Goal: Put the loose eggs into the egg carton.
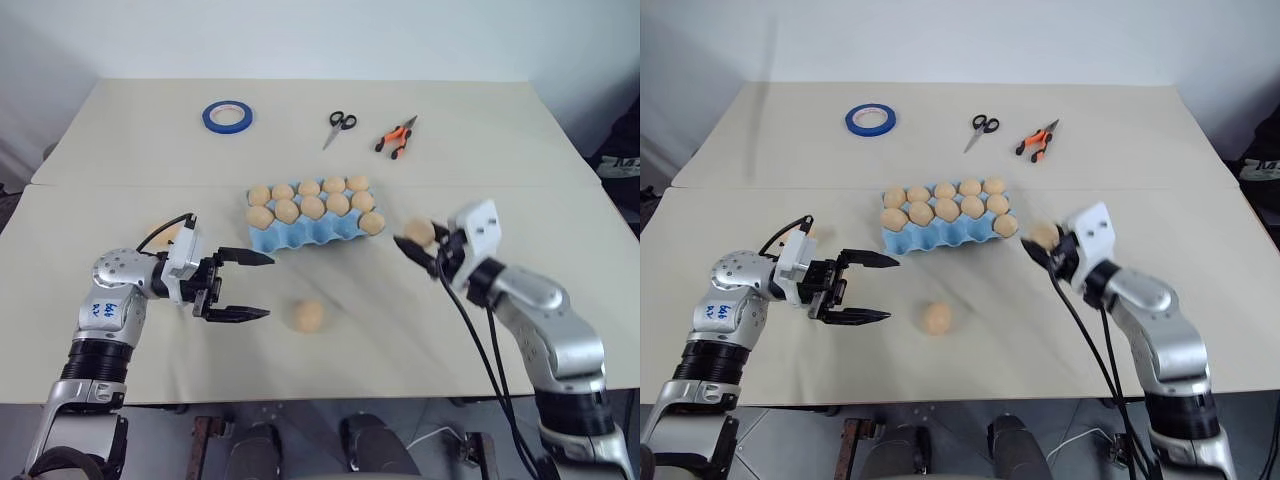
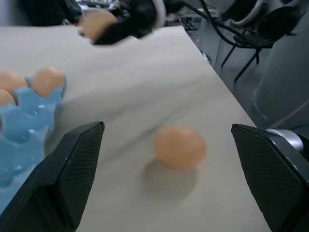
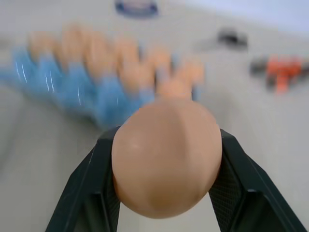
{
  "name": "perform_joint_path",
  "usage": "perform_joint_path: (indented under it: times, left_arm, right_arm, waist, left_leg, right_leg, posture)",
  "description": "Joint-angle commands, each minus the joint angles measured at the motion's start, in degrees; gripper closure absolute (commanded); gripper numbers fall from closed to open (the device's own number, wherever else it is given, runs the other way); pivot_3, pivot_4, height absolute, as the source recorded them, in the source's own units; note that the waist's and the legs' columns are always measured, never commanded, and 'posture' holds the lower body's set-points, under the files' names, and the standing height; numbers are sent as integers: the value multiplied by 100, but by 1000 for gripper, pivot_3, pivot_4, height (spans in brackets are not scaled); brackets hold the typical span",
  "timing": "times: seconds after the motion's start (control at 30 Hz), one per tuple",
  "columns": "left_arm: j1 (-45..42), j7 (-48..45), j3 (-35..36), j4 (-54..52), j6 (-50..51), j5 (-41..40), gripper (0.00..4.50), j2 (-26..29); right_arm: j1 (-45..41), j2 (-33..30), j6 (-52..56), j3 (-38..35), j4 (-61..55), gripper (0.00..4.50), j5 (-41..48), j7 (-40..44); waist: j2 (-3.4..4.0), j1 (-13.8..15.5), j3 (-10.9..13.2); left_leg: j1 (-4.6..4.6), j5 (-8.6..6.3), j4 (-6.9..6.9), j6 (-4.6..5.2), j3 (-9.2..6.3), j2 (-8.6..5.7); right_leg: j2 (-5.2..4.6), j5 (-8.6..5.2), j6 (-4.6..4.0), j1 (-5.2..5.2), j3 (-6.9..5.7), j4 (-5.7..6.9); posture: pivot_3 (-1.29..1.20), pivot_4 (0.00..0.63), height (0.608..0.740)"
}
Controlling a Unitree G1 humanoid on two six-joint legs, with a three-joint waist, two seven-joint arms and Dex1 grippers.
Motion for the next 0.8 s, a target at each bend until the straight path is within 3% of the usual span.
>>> perform_joint_path:
  times: [0.03, 0.27, 0.57, 0.8]
  left_arm:
    - [-275, 207, 245, 202, -114, 15, 0, -79]
    - [-659, 642, 472, 651, -207, 95, 0, -188]
    - [-623, 777, 542, 395, -148, 99, 0, -222]
    - [-602, 846, 540, 302, -112, 81, 0, -219]
  right_arm:
    - [-521, 284, -68, 281, 509, 2456, -183, -122]
    - [-1274, 890, -1013, 946, 2072, 2456, -889, -119]
    - [-1655, 1189, -1690, 1050, 3079, 2456, -1228, 13]
    - [-1613, 1287, -1580, 1073, 2809, 194, -1197, 205]
  waist:
    - [0, -2, 0]
    - [0, -25, -1]
    - [0, -109, -1]
    - [0, -148, -1]
  left_leg:
    - [-5, 0, 0, 0, 1, -2]
    - [-72, 8, 19, -16, 5, -7]
    - [-81, 12, 33, -22, 2, -4]
    - [-82, 12, 72, -22, 0, -1]
  right_leg:
    - [-2, 0, 0, -7, 0, 3]
    - [-20, 1, 2, -85, -21, 57]
    - [-20, 1, 2, -92, -30, 60]
    - [-18, 1, 2, -91, -29, 80]
  posture:
    - [0, 150, 740]
    - [0, 150, 740]
    - [0, 150, 740]
    - [0, 150, 740]
